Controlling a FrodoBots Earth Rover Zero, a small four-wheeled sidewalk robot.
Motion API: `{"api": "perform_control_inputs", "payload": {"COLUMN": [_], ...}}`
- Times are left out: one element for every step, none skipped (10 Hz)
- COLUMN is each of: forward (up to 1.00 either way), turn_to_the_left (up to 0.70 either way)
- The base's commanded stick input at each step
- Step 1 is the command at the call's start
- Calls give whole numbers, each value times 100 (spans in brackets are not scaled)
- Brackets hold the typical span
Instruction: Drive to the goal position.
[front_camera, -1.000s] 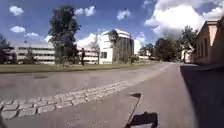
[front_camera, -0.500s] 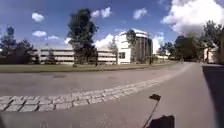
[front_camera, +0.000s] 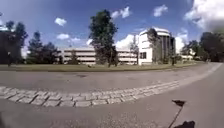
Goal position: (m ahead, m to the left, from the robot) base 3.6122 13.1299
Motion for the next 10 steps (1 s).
{"api": "perform_control_inputs", "payload": {"forward": [0,0,0,0,0,0,0,0,0,0], "turn_to_the_left": [85,85,85,85,85,85,85,85,85,85]}}
